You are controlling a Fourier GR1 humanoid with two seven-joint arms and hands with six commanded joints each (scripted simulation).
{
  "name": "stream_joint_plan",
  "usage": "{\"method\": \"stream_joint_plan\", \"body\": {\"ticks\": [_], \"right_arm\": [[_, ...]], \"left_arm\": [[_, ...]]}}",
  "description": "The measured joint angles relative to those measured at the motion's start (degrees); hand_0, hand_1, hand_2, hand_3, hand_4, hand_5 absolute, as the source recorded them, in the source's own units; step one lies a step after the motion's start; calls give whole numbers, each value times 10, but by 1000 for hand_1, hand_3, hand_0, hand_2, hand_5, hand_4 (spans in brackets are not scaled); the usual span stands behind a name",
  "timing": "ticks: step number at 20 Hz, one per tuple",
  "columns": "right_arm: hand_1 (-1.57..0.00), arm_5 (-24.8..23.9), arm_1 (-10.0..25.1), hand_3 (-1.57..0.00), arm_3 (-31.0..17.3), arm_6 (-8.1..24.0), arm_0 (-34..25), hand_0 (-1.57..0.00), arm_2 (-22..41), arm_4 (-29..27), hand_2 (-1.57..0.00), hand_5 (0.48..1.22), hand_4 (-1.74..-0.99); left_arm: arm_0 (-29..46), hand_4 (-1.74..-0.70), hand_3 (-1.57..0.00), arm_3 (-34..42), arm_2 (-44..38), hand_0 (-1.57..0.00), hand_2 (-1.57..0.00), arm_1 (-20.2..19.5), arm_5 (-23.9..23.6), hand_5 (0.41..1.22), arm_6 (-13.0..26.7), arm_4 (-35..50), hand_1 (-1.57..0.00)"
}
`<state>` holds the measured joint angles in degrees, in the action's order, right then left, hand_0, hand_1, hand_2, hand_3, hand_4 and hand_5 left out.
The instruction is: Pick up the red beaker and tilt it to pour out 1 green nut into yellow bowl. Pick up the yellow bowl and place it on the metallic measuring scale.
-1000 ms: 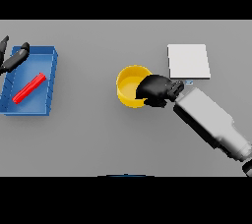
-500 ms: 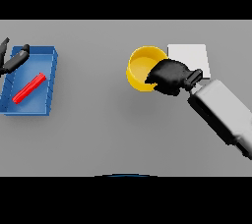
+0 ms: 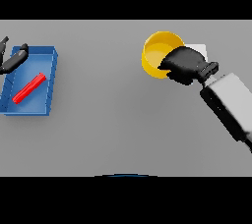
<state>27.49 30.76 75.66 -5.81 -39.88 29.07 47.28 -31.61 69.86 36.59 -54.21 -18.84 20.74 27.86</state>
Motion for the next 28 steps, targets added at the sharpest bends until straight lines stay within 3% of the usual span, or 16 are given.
{"method": "stream_joint_plan", "body": {"ticks": [2, 5, 12, 19, 22, 24, 25, 26, 28], "right_arm": [[-1571, -22, -1, -1150, -35, 4, -6, -1570, -12, 2, -1537, 1221, -1741], [-1571, -45, 16, -1146, -69, -18, -5, -1570, -22, 5, -1546, 1221, -1741], [-1571, -111, 5, -1235, -213, -38, -31, -1571, -45, 29, -1474, 1221, -1741], [-1571, -123, -24, -1407, -303, -54, -45, -1548, -70, 23, -1393, 1221, -1741], [-1571, -107, -26, -1487, -314, -56, -48, -1417, -78, 18, -1363, 1221, -1741], [-1571, -105, -25, -1363, -314, -58, -47, -1397, -81, 21, -1385, 1221, -1741], [-1459, -101, -26, -1198, -311, -54, -46, -1332, -82, 21, -1423, 1221, -1741], [-1322, -98, -27, -1057, -316, -55, -48, -1128, -87, 20, -1330, 1221, -1701], [-980, -97, -31, -833, -321, -57, -47, -721, -92, 16, -1042, 1072, -1619]], "left_arm": [[-9, -731, 1, -5, 6, 1, 1, 6, -3, 724, 21, -5, 1], [-8, -739, 1, -7, 5, 1, 1, 7, 0, 734, 23, -2, 1], [-3, -722, 1, 6, 4, 1, 1, -6, -1, 717, 34, -1, 1], [-10, -729, 1, -1, 7, 1, 1, 2, 0, 714, 35, -4, 1], [-5, -727, 1, -6, 6, 1, 1, 5, 2, 712, 28, -2, 1], [-3, -727, 1, 4, 7, 1, 1, 1, 1, 715, 34, -1, 1], [-6, -729, 1, 6, 6, 1, 1, -3, -1, 717, 39, -2, 1], [-7, -730, 1, -4, 5, 1, 1, 2, 0, 720, 33, -2, 1], [-7, -733, 1, -11, 4, 1, 1, 3, 5, 728, 28, -1, 1]]}}
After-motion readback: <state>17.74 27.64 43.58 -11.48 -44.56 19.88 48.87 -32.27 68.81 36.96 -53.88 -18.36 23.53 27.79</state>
